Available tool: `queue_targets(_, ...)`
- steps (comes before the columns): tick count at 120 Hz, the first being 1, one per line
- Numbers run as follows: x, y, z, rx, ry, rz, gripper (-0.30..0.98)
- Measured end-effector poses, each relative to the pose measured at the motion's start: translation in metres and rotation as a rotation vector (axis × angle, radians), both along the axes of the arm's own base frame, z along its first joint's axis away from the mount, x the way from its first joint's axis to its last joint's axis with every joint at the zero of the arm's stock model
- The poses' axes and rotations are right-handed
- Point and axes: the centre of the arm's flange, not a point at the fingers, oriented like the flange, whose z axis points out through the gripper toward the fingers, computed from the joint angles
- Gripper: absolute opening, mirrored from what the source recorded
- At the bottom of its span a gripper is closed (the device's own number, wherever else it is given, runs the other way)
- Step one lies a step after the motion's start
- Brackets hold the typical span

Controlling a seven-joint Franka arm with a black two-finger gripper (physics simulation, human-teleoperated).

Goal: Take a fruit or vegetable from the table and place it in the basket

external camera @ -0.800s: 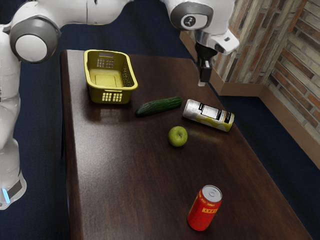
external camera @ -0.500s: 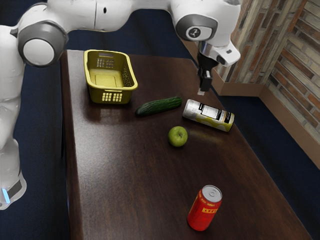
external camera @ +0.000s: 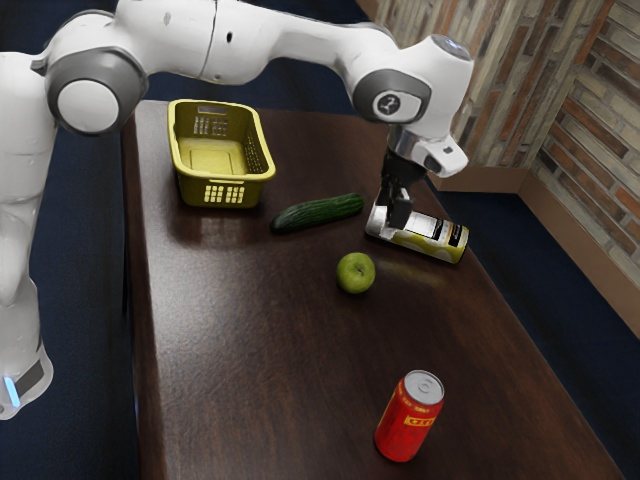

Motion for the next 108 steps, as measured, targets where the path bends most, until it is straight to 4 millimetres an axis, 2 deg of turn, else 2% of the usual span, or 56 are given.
queue_targets(9, -0.001, -0.002, -0.017, -0.023, 0.017, -0.001, 0.69)
queue_targets(23, 0.001, 0.006, -0.041, -0.048, 0.038, 0.014, 0.69)
queue_targets(57, 0.003, 0.004, -0.082, -0.097, 0.072, 0.018, 0.69)
queue_targets(108, -0.004, 0.009, -0.119, -0.137, 0.102, 0.038, 0.69)
